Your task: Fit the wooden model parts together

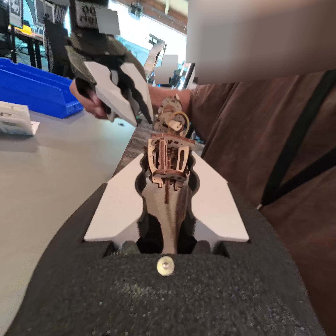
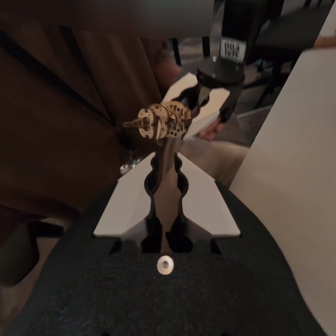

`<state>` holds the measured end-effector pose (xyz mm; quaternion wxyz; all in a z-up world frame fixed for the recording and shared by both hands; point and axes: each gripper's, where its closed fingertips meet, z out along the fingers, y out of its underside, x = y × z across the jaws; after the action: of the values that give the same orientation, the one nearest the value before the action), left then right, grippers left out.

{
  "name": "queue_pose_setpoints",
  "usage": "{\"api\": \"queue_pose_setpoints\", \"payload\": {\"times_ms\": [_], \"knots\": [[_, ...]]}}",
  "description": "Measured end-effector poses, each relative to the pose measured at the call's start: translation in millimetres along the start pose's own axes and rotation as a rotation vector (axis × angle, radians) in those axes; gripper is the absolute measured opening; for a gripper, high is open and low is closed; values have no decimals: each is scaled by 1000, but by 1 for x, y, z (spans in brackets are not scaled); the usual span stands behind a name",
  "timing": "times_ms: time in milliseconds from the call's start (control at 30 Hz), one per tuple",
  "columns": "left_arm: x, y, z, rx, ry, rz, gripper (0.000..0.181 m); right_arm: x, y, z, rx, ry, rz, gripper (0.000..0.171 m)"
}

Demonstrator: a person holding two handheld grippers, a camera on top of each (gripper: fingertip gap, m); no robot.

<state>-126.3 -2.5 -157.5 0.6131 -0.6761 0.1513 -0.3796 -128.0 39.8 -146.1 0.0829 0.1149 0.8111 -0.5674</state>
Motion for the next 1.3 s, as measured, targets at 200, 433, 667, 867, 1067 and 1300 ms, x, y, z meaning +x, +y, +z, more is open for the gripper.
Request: {"api": "queue_pose_setpoints", "payload": {"times_ms": [200, 433, 667, 867, 1067, 1300], "knots": [[9, -18, -8, 127, 116, -109, 42, -5, -42, 2, 314, 146, -216, 5], [14, -28, -10, 218, 223, -210, 42, -10, -51, 10, 404, 214, -274, 8], [14, -29, -7, 242, 235, -233, 42, -11, -54, 7, 459, 284, -300, 8], [12, -28, -5, 240, 227, -242, 42, -9, -55, 6, 518, 336, -297, 6], [3, -25, -6, 203, 143, -182, 42, -3, -46, 6, 538, 308, -164, 2], [-8, -13, -6, 68, -16, -32, 42, 3, -28, 6, 670, -7, 271, 2]]}}
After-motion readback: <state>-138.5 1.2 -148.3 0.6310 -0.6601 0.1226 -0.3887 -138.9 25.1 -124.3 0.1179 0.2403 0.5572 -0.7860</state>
